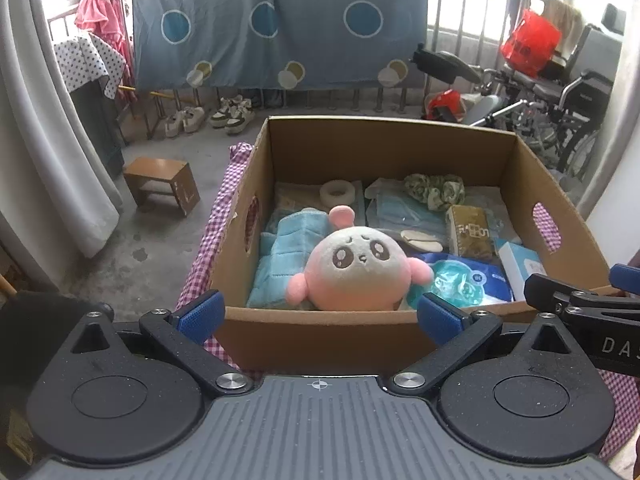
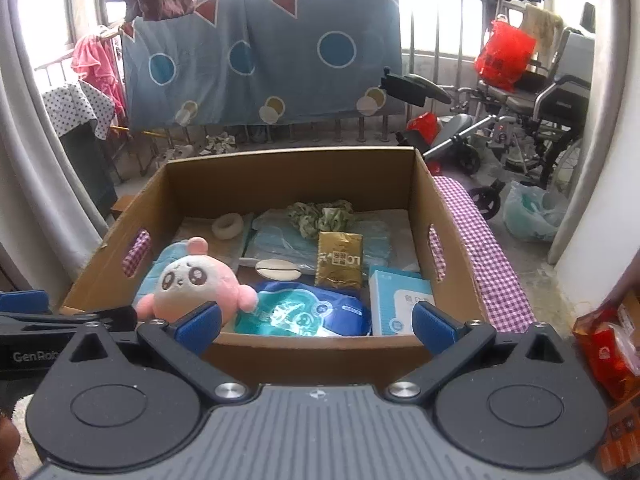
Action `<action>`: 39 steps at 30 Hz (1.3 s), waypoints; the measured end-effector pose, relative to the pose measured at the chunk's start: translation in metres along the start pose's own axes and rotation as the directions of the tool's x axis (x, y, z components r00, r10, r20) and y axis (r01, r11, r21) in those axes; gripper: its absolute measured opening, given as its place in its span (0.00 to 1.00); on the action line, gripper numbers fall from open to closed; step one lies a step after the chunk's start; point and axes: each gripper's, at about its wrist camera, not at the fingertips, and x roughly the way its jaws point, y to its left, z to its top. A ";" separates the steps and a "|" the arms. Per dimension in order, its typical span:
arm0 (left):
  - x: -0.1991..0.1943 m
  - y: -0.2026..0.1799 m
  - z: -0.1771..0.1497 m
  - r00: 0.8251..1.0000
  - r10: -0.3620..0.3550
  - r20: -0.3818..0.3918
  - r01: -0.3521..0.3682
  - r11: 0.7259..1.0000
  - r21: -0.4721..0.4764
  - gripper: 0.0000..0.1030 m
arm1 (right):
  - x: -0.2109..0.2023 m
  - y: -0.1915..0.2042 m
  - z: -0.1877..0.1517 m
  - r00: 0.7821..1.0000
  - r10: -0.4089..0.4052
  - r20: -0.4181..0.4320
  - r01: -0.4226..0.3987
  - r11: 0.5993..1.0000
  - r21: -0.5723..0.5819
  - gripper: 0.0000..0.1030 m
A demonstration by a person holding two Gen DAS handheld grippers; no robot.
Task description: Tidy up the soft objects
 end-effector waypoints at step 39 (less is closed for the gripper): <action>-0.002 -0.001 -0.004 1.000 0.016 -0.023 -0.016 1.000 0.015 1.00 | 0.002 -0.005 -0.002 1.000 -0.007 -0.024 0.007 1.000 -0.027 1.00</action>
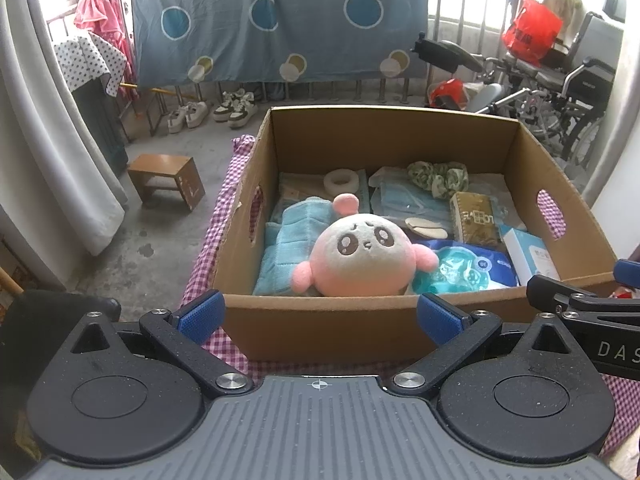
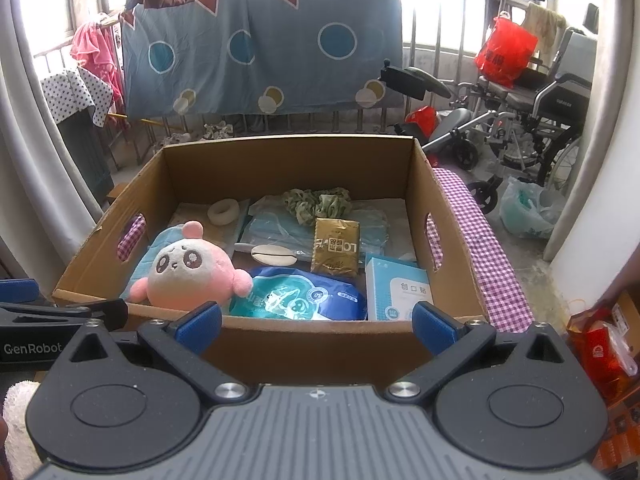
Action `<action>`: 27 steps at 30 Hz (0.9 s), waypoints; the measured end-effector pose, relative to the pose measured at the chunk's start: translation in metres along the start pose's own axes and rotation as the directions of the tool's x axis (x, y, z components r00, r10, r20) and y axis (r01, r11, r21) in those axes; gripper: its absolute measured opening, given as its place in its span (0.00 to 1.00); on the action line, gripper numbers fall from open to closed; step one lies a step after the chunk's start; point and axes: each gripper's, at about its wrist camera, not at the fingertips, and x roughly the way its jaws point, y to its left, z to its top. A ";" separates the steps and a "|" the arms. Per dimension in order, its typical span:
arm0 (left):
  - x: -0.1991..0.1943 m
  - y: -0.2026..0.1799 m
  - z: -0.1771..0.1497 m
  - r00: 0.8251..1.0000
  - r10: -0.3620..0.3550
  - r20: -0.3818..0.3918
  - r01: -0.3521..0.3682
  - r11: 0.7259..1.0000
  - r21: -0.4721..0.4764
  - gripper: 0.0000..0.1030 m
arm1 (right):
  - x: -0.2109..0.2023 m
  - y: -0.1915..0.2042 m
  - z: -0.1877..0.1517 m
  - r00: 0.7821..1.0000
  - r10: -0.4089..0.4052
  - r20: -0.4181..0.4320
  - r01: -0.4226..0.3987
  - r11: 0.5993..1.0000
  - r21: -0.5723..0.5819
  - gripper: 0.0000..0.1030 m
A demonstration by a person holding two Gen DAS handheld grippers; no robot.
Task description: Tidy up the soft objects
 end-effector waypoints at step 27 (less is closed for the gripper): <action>0.000 0.002 -0.004 1.000 0.006 -0.003 -0.006 1.000 -0.001 1.00 | 0.003 0.000 0.000 1.000 0.004 -0.005 -0.004 1.000 -0.002 1.00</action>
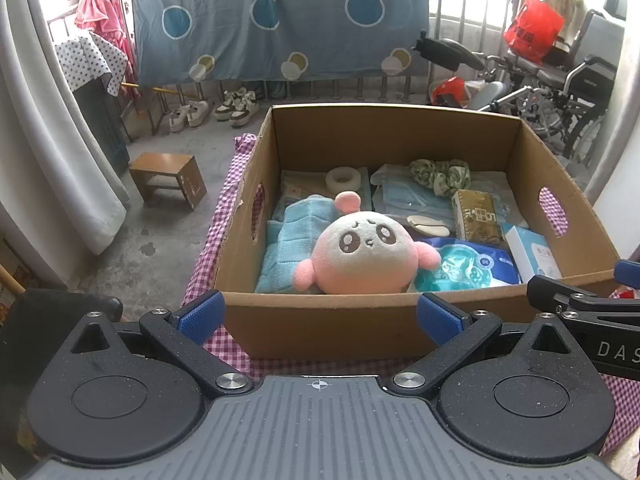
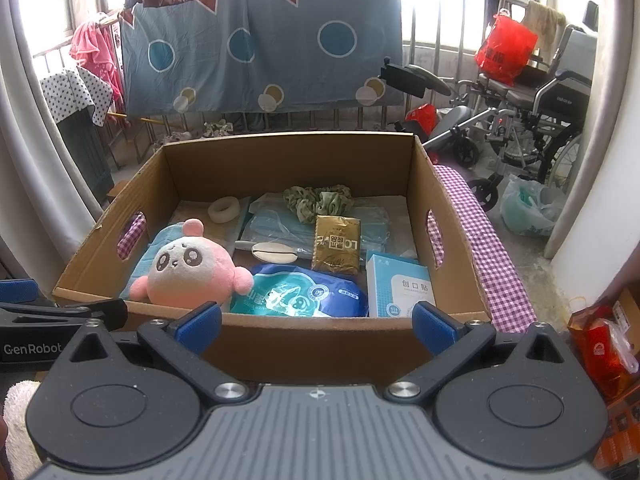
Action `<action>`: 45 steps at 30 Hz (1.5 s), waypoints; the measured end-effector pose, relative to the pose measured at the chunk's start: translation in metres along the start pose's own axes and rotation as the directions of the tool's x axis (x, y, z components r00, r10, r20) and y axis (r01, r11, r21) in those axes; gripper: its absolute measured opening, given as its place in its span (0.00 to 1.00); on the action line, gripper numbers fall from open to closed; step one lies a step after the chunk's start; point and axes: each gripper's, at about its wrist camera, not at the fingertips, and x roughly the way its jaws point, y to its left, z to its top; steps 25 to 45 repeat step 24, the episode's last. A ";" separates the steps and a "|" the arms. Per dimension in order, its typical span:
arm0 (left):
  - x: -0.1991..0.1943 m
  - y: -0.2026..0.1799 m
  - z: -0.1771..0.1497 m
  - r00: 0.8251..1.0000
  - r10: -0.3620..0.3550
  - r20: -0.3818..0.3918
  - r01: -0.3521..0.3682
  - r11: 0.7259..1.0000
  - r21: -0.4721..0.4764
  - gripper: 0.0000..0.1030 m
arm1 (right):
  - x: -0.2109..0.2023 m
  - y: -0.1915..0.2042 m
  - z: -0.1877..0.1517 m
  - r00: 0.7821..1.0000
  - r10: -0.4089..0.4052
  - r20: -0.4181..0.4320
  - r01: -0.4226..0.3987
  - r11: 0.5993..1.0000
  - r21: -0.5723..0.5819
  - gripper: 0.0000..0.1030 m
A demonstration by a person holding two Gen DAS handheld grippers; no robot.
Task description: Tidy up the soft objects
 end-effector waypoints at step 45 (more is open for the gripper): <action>-0.001 -0.001 0.000 1.000 0.003 -0.002 -0.003 1.000 0.000 0.99 | 0.001 -0.001 -0.001 1.000 0.002 -0.002 -0.002 1.000 -0.001 1.00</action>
